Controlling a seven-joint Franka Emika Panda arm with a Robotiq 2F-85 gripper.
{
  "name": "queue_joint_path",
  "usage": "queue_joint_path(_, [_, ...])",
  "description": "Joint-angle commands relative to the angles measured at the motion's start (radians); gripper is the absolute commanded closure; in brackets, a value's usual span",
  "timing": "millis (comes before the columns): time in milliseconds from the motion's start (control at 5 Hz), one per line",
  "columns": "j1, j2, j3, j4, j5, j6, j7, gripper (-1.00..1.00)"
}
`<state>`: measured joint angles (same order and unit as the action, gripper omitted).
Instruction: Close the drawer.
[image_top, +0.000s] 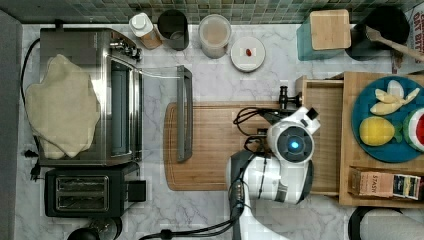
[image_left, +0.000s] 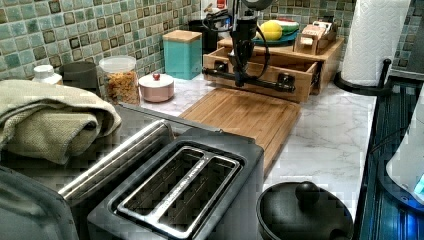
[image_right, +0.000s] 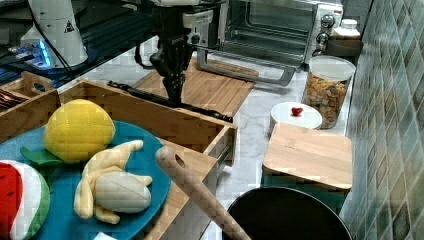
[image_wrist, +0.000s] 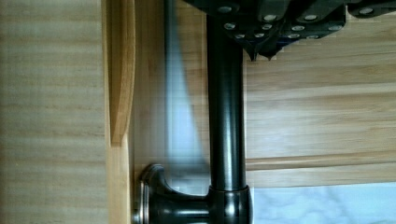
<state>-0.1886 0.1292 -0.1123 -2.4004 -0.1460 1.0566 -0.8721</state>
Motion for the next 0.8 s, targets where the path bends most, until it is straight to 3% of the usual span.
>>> queue_joint_path(200, [-0.260, 0.120, -0.164, 0.250, 0.046, 0.035, -0.406, 1.00])
queue_joint_path(400, [-0.299, 0.176, -0.185, 0.342, 0.033, -0.007, -0.449, 1.00])
queue_joint_path(600, [-0.326, 0.170, -0.188, 0.358, 0.109, -0.019, -0.489, 1.00])
queue_joint_path(800, [-0.280, 0.117, -0.213, 0.321, 0.072, -0.069, -0.402, 1.00])
